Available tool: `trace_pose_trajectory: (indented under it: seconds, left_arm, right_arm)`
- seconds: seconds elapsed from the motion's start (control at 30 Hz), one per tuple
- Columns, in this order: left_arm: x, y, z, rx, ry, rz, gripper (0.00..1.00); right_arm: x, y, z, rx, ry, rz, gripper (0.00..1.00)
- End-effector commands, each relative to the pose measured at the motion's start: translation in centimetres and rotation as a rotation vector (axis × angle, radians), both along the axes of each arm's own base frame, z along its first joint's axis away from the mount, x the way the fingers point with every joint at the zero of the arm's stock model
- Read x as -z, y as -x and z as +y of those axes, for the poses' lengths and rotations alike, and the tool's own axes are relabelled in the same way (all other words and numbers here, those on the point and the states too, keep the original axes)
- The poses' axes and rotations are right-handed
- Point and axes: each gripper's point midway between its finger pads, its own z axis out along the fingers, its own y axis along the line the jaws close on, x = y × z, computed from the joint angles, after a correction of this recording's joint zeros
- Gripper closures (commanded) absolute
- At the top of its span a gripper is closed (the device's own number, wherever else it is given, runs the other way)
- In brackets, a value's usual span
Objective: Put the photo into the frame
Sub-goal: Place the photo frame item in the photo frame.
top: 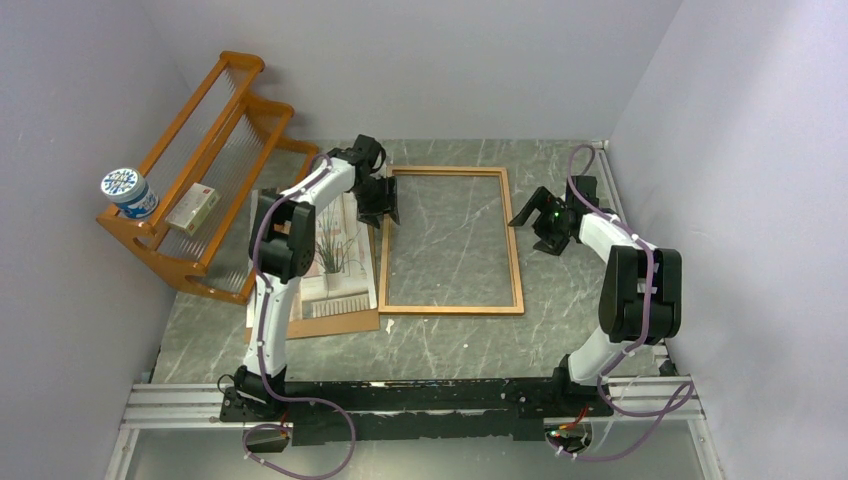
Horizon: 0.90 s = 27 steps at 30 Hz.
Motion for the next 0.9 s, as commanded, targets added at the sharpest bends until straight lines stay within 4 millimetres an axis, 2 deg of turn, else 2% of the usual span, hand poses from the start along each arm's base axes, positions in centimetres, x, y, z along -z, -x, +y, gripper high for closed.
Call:
trace_pose_trajectory:
  seconds: [0.0,0.13,0.27,0.37,0.47,0.67,0.87]
  left_arm:
    - [-3.3,-0.1,0.5,-0.023,0.080,-0.025,0.35]
    - [-4.9,0.2,0.4,-0.025,0.129,-0.044,0.29]
    - [-6.2,0.8,0.3,-0.018,0.162,-0.062,0.24]
    - [-6.7,1.5,0.4,-0.019,0.170,-0.063,0.22]
    - [-6.7,2.2,0.6,-0.022,0.170,-0.055,0.21]
    - [-6.1,3.2,1.4,-0.038,0.139,-0.044,0.21]
    - [-5.3,3.9,1.7,-0.043,0.131,-0.022,0.21]
  right_arm:
    - [0.6,1.8,0.1,-0.020,0.049,0.059,0.09]
    - [0.9,4.8,1.1,-0.054,0.079,0.123,0.18]
    - [1.4,8.8,2.6,-0.097,0.129,0.210,0.23]
    - [1.8,11.7,2.9,-0.094,0.173,0.275,0.31]
    - [2.0,13.7,2.6,-0.078,0.206,0.309,0.42]
    - [2.9,15.6,0.8,-0.043,0.309,0.374,0.47]
    - [4.1,15.5,1.0,-0.082,0.339,0.405,0.43]
